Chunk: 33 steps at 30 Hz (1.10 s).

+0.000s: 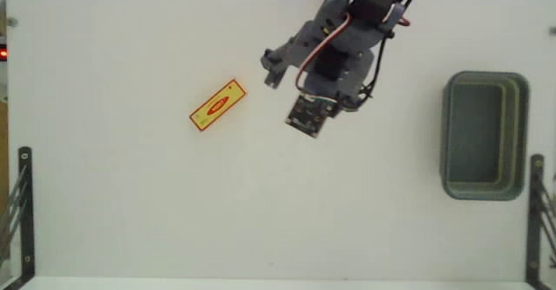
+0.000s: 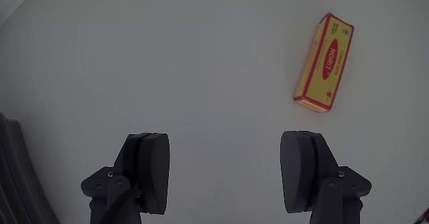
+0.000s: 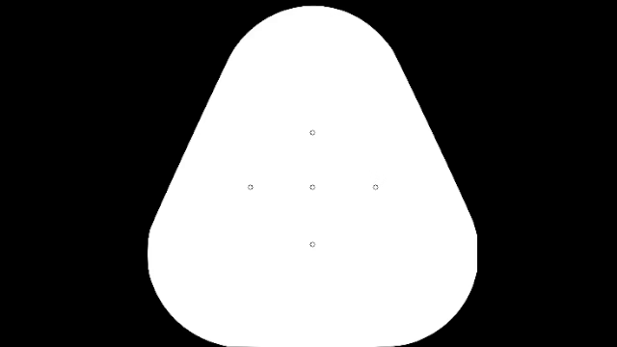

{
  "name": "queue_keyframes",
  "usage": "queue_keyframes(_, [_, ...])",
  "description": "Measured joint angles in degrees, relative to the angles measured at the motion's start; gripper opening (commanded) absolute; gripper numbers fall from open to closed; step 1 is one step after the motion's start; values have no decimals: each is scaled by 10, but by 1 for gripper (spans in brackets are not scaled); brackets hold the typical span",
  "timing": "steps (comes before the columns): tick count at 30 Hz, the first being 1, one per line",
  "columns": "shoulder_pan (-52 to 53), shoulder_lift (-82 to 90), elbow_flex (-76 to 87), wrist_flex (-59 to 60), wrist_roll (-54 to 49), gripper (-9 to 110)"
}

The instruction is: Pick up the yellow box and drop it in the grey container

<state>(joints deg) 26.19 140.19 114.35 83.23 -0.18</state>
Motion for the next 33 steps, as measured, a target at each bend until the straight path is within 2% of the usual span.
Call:
queue_keyframes(24, [197, 0, 0, 0, 1, 110])
queue_keyframes(33, [213, 0, 0, 0, 0, 110])
